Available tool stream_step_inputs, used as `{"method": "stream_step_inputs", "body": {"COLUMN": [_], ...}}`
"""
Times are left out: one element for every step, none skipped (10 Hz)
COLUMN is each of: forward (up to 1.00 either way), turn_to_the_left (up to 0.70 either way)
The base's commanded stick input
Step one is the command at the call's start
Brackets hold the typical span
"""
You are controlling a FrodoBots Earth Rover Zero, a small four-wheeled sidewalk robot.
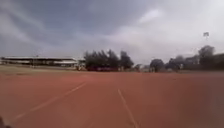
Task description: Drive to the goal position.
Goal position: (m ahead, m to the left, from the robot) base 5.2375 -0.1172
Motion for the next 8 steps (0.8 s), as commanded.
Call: {"method": "stream_step_inputs", "body": {"forward": [0.70,0.70,0.70,0.70,0.70,0.70,0.70,0.70], "turn_to_the_left": [0.00,0.00,0.00,0.00,0.00,0.00,0.00,0.00]}}
